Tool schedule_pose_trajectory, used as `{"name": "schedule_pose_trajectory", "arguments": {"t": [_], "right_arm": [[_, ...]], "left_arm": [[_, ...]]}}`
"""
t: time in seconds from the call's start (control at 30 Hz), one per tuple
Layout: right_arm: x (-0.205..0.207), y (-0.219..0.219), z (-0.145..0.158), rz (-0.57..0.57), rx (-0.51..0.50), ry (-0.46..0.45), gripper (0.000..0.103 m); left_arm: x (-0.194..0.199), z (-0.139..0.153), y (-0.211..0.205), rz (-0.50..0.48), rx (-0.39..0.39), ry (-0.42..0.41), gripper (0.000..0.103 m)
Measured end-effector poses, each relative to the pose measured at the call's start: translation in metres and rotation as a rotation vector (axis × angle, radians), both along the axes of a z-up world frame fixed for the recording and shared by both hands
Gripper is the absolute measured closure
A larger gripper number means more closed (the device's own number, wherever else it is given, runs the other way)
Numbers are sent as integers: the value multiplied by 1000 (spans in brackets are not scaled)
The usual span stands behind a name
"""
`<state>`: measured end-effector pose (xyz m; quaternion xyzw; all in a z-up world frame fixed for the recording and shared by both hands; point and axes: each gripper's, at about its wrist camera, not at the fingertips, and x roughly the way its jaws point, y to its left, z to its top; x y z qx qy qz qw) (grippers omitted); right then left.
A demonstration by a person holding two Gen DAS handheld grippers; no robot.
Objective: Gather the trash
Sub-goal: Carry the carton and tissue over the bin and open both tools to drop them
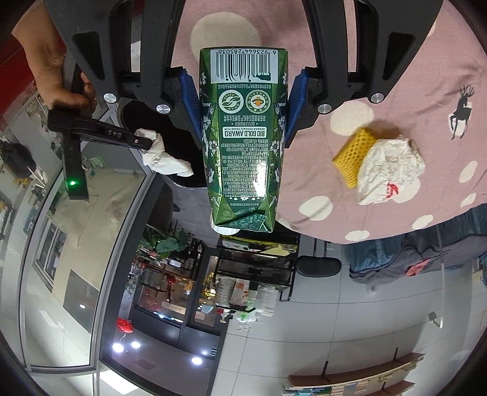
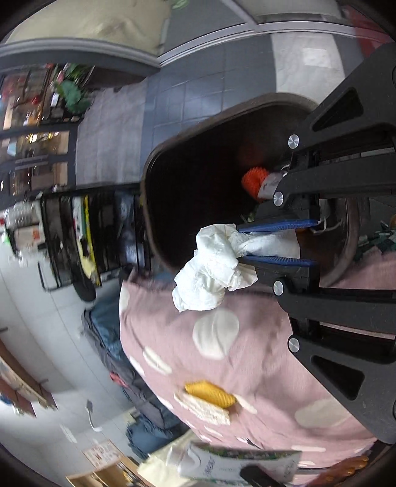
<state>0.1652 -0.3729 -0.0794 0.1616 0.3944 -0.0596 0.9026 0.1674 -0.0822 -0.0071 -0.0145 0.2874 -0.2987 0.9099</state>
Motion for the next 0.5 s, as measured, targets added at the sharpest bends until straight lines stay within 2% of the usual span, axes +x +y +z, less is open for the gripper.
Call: {"name": "schedule_pose_trajectory", "arguments": {"t": [0.1, 0.13, 0.17, 0.23, 0.4, 0.5], "right_arm": [[1, -15, -20, -48, 28, 30, 81], [2, -18, -25, -56, 31, 40, 73], [2, -21, -30, -67, 33, 50, 61], [-2, -23, -36, -85, 36, 46, 47], [-9, -21, -31, -103, -38, 24, 45], [-20, -23, -22, -138, -85, -13, 40]], "left_arm": [[0, -1, -19, -38, -4, 6, 55], [-3, -2, -26, -51, -5, 10, 55], [-6, -3, -34, -62, -3, 13, 55], [-7, -5, -46, -84, 4, 16, 55], [-2, -10, -73, -135, -1, 57, 55], [-1, -16, -90, -154, 10, 70, 55]]}}
